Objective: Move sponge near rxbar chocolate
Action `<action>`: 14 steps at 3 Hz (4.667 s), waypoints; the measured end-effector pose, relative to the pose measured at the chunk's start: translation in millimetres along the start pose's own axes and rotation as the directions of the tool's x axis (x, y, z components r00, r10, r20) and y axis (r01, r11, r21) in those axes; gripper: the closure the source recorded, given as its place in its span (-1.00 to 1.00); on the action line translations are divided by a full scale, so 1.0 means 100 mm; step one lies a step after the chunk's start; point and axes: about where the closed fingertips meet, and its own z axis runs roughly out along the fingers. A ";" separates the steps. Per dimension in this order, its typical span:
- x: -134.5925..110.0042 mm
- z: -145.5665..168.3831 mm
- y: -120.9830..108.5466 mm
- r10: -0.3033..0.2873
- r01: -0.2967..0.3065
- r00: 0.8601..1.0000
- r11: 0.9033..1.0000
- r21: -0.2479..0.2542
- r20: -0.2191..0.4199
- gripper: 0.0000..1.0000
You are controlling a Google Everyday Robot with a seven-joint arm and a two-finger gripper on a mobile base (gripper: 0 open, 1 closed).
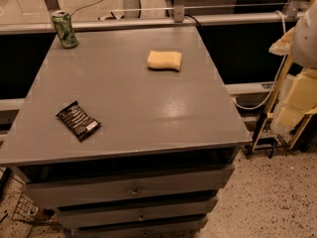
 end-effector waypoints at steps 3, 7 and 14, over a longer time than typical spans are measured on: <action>0.10 0.27 -0.63 0.063 -0.067 0.992 0.997 0.037 0.111 -1.00; 0.12 0.65 -1.45 0.239 -0.302 0.882 0.948 0.098 0.407 -1.00; -1.60 2.08 -2.13 0.352 -0.363 0.733 0.926 -0.102 0.582 -1.00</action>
Offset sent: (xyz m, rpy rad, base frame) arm 0.0440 -0.0191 -0.0069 0.0794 -0.0456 -0.0292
